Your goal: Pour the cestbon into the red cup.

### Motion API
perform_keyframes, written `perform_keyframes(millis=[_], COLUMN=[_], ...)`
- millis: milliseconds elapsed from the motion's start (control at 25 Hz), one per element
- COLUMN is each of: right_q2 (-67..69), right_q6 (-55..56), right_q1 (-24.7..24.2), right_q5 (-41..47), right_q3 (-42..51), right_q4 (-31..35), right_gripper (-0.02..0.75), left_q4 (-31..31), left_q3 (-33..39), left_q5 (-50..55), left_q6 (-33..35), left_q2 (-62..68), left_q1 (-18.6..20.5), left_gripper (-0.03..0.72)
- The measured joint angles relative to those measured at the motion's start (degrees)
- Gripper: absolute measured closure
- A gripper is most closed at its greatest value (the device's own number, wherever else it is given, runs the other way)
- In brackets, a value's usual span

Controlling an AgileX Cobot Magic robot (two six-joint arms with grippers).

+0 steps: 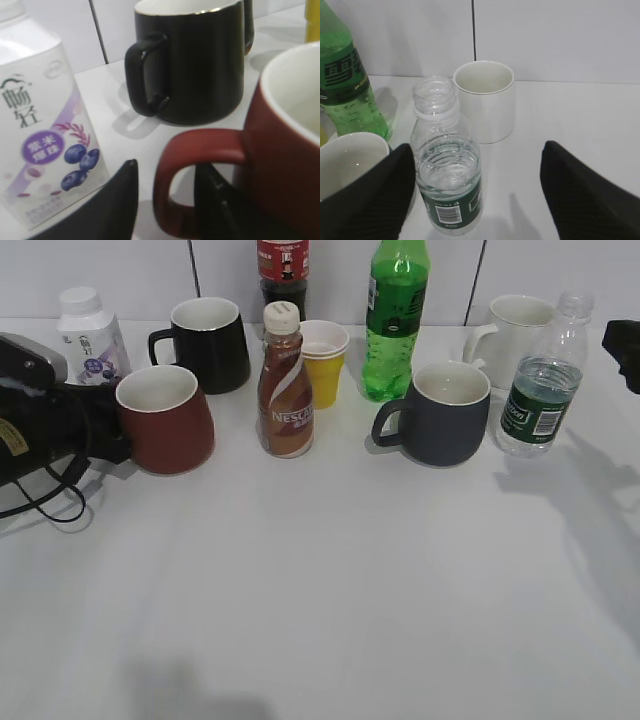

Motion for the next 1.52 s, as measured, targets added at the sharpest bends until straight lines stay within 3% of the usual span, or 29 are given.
perform_keyframes(millis=[320, 480, 1000, 1520], right_q2=[0.0, 0.0, 4.36, 21.82], right_q6=[0.0, 0.0, 0.0, 0.0], right_q1=[0.0, 0.0, 0.0, 0.0], right_q5=[0.0, 0.0, -1.85, -21.13], right_q3=[0.0, 0.0, 0.0, -0.05], right_q4=[0.0, 0.0, 0.0, -2.91], right_gripper=[0.151, 0.151, 0.151, 0.15], left_q4=[0.19, -0.23, 0.35, 0.57], left_q3=[0.0, -0.02, -0.02, 0.69], left_q5=[0.02, -0.45, 1.58, 4.02], left_q6=[0.0, -0.73, -0.27, 0.47], left_q2=[0.06, 0.06, -2.55, -5.39], left_q1=[-0.07, -0.13, -0.13, -0.13], left_gripper=[0.465, 0.621, 0.629, 0.629])
